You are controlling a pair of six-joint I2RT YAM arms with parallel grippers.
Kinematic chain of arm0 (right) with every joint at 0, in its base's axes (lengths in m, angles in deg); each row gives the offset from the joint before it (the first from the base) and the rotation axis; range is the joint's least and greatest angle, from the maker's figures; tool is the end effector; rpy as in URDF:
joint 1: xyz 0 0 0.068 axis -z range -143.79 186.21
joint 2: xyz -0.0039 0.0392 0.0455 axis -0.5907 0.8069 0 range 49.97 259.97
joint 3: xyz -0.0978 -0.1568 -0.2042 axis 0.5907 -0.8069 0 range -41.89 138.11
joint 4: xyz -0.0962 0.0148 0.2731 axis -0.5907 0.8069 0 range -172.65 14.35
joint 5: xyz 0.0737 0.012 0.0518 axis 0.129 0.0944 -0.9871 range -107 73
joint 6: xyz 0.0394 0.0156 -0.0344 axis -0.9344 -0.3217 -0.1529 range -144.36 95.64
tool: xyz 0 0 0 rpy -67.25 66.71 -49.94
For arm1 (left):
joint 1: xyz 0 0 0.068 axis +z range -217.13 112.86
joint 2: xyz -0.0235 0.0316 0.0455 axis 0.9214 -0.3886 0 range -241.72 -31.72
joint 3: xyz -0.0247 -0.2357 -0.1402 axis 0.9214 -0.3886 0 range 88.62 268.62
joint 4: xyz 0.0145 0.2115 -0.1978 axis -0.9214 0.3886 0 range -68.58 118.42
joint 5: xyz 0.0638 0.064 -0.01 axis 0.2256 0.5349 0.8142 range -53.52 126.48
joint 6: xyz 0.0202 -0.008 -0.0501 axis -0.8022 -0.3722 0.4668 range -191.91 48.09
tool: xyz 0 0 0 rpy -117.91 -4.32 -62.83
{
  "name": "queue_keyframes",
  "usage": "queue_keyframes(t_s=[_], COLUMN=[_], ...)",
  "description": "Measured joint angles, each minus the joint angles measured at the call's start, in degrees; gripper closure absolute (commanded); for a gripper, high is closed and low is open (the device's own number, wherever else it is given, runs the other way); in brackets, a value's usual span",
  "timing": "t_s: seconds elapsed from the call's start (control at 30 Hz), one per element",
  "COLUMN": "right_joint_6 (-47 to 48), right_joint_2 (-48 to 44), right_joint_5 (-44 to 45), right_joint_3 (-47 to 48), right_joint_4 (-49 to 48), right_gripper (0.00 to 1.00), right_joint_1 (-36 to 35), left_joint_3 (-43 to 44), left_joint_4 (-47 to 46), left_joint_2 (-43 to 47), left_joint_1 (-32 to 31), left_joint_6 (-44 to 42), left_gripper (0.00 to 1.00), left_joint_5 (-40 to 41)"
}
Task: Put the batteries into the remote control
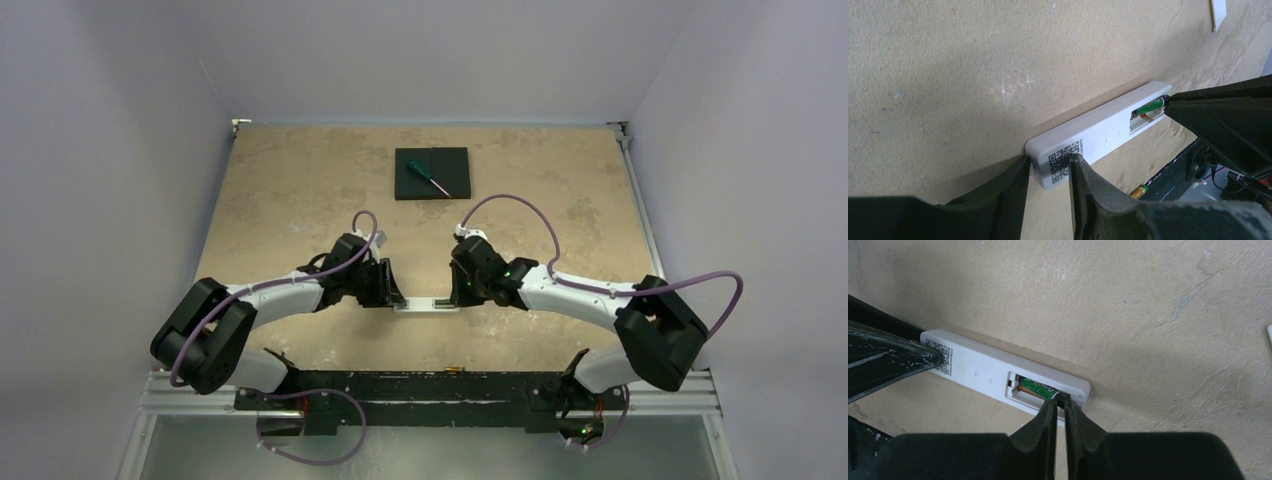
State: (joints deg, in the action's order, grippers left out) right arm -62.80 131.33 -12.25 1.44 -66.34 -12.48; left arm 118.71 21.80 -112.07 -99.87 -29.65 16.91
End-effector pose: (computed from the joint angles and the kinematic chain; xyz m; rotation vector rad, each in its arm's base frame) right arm 0.1989 0.2219 0.1651 -0.1970 2.5841 0.4963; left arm 0.2172 -0.1542 0.1191 -0.0569 2.6470 -0.9368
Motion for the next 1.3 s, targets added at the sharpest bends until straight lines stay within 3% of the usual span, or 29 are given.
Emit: queue_keyframes(t_s=[0.53, 1.3], right_joint_6=[0.59, 2.62], right_joint_2=[2.62, 16.76], right_joint_5=[0.13, 15.43], right_joint_3=[1.05, 18.25], right_joint_4=[0.35, 19.17], right_gripper=[0.85, 0.8], right_joint_1=[-0.04, -9.4], left_joint_3=[0.0, 0.0], left_joint_4=[-0.07, -0.28], left_joint_2=[-0.04, -0.04], left_joint_1=[0.24, 0.46], left_joint_6=[-0.02, 0.0], left_gripper=[0.67, 0.66], left_joint_5=[-0.83, -1.51])
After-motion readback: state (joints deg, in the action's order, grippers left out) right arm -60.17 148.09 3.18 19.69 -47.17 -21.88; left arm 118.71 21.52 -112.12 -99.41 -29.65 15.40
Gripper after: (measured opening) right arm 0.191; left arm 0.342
